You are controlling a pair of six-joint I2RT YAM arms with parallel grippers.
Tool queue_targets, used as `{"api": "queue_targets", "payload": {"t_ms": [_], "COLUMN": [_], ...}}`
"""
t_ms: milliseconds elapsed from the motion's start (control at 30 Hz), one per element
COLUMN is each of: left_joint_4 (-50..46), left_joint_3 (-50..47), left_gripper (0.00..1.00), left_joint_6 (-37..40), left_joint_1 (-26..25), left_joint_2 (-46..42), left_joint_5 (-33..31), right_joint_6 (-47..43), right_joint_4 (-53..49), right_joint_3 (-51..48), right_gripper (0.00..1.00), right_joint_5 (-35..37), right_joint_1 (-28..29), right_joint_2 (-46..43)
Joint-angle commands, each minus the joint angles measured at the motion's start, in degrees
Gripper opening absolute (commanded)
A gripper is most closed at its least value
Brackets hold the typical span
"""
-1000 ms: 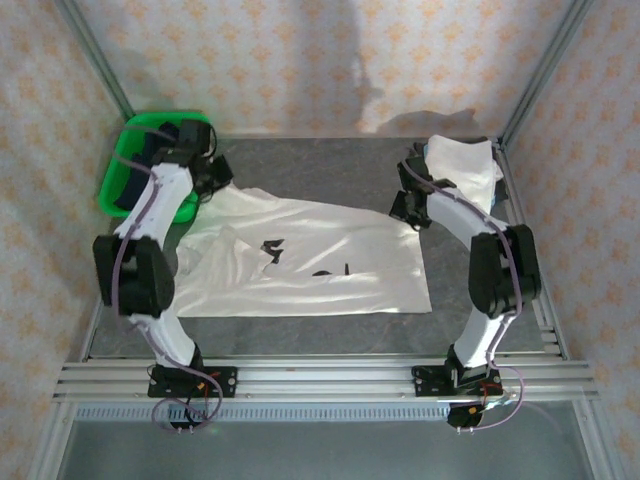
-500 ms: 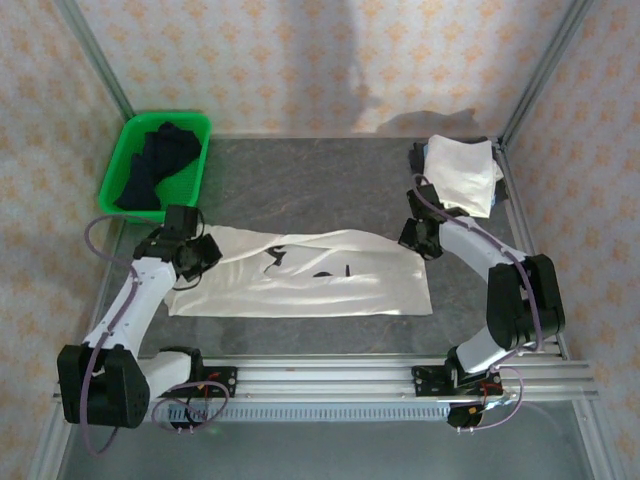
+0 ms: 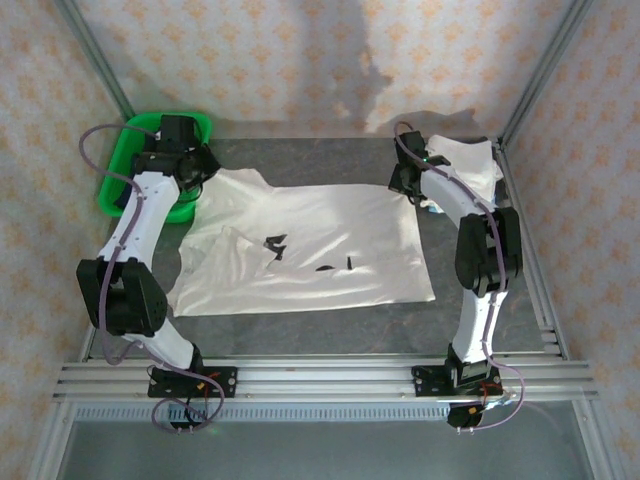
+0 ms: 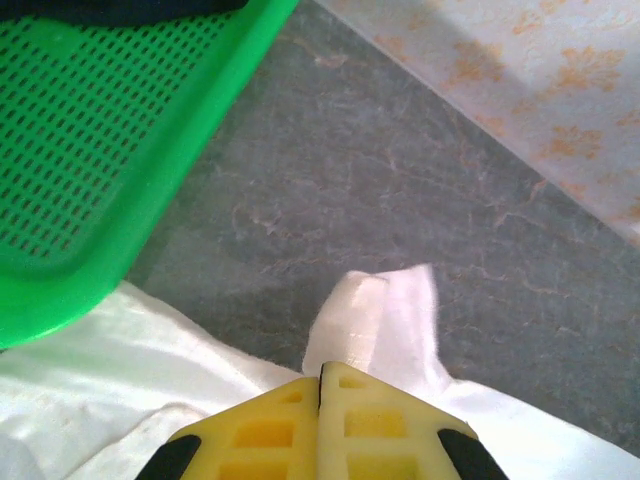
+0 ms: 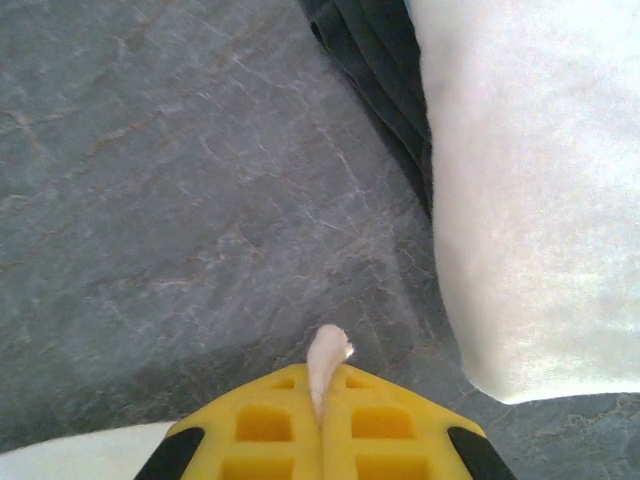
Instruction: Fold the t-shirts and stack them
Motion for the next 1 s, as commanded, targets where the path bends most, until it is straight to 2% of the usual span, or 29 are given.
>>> {"api": "queue_targets", "payload": {"t_ms": [0, 300, 433, 633, 767, 900, 967], "left_joint_4": [-1.2, 0.5, -0.8, 0.6, 0.7, 0.2, -0.6], "left_joint_3": [-5.6, -21.9, -28.6, -40.0, -45.1, -47.4, -47.8], "left_gripper": [0.0, 0.0, 0.0, 0.0, 0.0, 0.0, 0.0], "left_joint_6": [1.5, 0.2, 0.8, -1.0, -2.6, -3.1, -2.9], "left_joint_1": [0.4, 0.8, 0.9, 0.9, 0.9, 0.8, 0.8], "left_joint_2": [-3.0, -17.0, -22.4, -29.6, -33.6, -36.0, -37.0], "left_joint_5": [0.7, 3.9, 2.8, 5.3, 6.8, 7.6, 7.5], "right_joint_6": [-0.8, -0.7, -0.2, 5.0, 9.2, 12.1, 13.5], "right_joint_4": [0.1, 7.1, 6.0, -2.2, -1.3, -3.0, -4.1], "right_joint_3": [-2.7, -19.5, -23.7, -24.7, -25.5, -25.5, -26.7], "right_gripper": [0.04, 0.1, 0.22, 0.4, 0.42, 0.41, 0.42], "right_joint_5": [-3.0, -6.4, -10.5, -8.0, -11.1, -9.9, -7.1], "right_joint_1": [-0.8, -0.8, -0.8, -0.8, -0.9, -0.8, -0.8], "right_joint_2": [-1.1, -12.0, -15.5, -18.2, -16.2, -14.6, -15.6]}}
